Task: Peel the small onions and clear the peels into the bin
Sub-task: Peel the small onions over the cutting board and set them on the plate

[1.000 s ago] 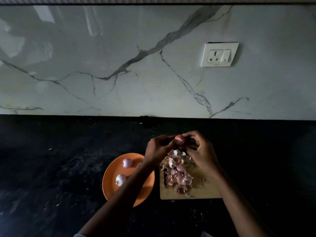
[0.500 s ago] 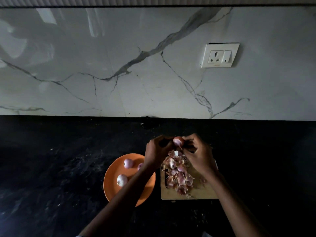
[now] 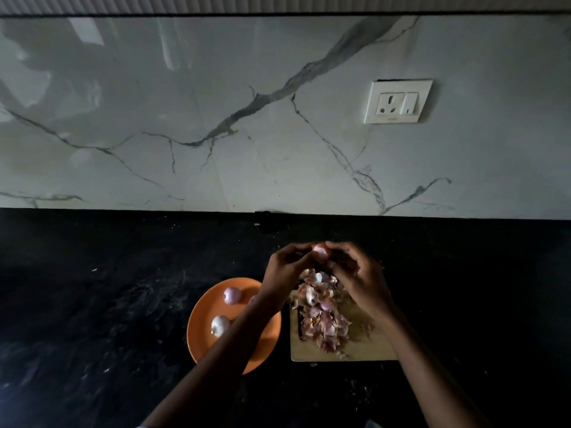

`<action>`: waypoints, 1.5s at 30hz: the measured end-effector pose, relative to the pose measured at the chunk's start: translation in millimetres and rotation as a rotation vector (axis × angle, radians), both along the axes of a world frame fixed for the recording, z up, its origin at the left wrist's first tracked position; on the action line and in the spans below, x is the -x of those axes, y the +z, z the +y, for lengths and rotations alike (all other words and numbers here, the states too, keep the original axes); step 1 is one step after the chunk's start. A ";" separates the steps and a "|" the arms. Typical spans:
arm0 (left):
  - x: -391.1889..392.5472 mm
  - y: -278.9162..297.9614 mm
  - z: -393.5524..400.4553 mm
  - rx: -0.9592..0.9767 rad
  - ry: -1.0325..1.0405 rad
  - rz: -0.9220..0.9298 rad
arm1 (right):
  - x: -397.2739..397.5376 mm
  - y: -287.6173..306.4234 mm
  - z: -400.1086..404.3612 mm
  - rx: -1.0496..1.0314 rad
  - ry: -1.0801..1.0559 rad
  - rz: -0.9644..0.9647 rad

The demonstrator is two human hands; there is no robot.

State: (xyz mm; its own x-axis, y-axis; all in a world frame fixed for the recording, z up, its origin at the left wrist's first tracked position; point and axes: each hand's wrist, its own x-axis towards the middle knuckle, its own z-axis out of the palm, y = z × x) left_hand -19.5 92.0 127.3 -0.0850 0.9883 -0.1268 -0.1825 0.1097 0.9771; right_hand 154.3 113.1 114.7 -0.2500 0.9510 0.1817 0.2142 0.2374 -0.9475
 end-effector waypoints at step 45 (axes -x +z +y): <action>-13.7 -19.6 -0.5 -0.125 0.237 0.397 | 4.2 -6.1 1.6 -0.014 -0.115 -0.015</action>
